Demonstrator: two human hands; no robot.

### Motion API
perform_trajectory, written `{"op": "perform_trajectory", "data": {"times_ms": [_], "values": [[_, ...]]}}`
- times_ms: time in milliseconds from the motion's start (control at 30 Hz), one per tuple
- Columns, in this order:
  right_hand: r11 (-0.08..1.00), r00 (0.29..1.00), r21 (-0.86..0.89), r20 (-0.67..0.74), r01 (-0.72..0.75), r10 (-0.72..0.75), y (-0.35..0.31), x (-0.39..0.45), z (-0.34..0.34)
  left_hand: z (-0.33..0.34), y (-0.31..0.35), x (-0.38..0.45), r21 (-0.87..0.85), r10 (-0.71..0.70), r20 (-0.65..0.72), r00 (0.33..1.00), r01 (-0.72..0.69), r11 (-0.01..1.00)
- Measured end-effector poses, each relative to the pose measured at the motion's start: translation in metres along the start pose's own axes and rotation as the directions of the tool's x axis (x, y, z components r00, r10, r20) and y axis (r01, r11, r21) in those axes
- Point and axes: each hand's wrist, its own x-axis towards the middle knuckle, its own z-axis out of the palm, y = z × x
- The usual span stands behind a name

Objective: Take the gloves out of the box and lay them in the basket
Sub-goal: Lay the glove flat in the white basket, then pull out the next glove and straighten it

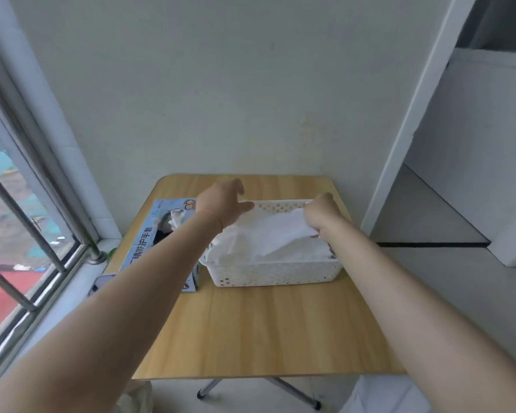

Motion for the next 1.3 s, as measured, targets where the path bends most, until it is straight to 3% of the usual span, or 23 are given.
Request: {"op": "perform_trajectory", "data": {"times_ms": [100,167,300,533,633,700,767,900,1000,1100,1300], "values": [[0.958,0.989,-0.27,-0.085,0.094,-0.121,0.018,0.007,0.004,0.016,0.004,-0.006,0.038,0.213,-0.037,0.976,-0.212,0.977],[0.906,0.98,-0.401,-0.078,0.135,-0.181,0.025,0.009,0.01,0.026,0.007,-0.014,0.035,0.295,0.081,0.952,-0.298,0.954],[0.741,0.969,-0.645,-0.006,0.186,-0.248,0.033,0.012,0.02,0.043,0.004,-0.027,0.138,0.223,0.381,0.897,-0.293,0.946],[0.516,0.928,-0.812,0.081,0.273,-0.362,0.036,0.003,0.019,0.049,0.004,-0.027,0.145,0.166,0.517,0.84,-0.277,0.95],[0.408,0.873,-0.878,0.022,0.25,-0.487,0.025,-0.004,0.019,0.038,0.001,-0.024,-0.036,0.206,0.395,0.895,-0.209,0.977],[0.446,0.827,-0.838,0.01,0.313,-0.562,0.011,-0.008,0.024,0.024,-0.006,-0.021,-0.17,0.215,0.178,0.96,-0.186,0.968],[0.488,0.796,-0.775,0.031,0.401,-0.605,-0.006,-0.013,0.033,0.008,-0.018,-0.02,-0.207,0.179,0.03,0.983,-0.169,0.964],[0.498,0.729,-0.662,0.109,0.56,-0.675,-0.04,-0.024,0.071,-0.014,-0.063,-0.026,-0.2,0.024,-0.079,0.997,-0.039,0.979],[0.438,0.665,-0.612,0.203,0.659,-0.718,-0.065,-0.033,0.112,-0.026,-0.104,-0.038,-0.163,-0.089,-0.056,0.994,0.079,0.984],[0.391,0.632,-0.593,0.272,0.704,-0.726,-0.084,-0.037,0.148,-0.033,-0.136,-0.053,-0.186,-0.156,0.062,0.986,0.165,0.968],[0.363,0.7,-0.688,0.296,0.629,-0.65,-0.102,-0.031,0.196,-0.024,-0.168,-0.071,-0.14,-0.064,0.196,0.979,0.093,0.986]]}}
